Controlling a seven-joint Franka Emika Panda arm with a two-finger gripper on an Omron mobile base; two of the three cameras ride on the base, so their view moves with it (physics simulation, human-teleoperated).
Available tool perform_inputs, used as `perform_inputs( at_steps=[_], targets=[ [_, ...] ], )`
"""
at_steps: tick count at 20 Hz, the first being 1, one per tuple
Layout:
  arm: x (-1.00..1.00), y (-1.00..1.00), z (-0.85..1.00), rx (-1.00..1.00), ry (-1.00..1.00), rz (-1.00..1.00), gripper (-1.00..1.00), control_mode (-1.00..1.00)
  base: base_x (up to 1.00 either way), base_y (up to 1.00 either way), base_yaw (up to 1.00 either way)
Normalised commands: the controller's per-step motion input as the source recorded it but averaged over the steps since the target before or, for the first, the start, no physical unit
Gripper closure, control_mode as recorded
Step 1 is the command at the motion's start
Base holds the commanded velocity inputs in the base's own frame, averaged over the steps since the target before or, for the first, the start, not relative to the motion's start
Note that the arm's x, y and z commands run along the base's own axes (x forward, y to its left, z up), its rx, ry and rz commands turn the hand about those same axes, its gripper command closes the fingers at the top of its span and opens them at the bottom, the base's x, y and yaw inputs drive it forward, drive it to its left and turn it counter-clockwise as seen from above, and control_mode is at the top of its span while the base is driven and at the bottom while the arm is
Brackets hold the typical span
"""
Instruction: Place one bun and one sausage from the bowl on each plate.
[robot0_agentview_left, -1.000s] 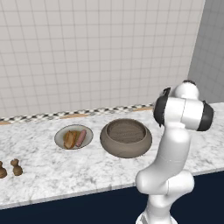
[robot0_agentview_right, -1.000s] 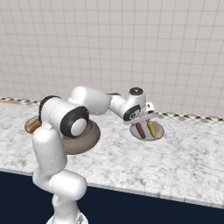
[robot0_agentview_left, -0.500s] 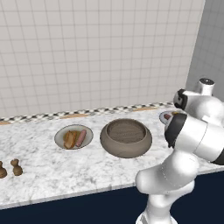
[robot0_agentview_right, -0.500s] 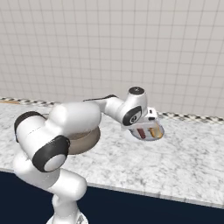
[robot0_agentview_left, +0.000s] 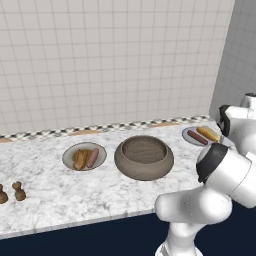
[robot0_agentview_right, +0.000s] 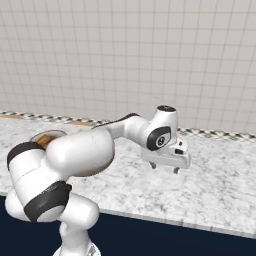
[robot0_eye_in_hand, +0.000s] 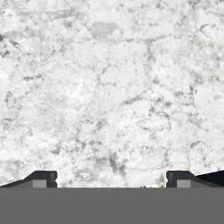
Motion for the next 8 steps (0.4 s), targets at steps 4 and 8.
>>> perform_inputs(
  at_steps=[4,8],
  targets=[
    [-1.00,-0.29,0.00,0.06,0.13,-0.30,-1.00,-1.00,0.00,0.00,0.00],
    [-1.00,-0.26,0.00,0.05,0.11,-0.30,-1.00,-1.00,0.00,0.00,0.00]
  ],
)
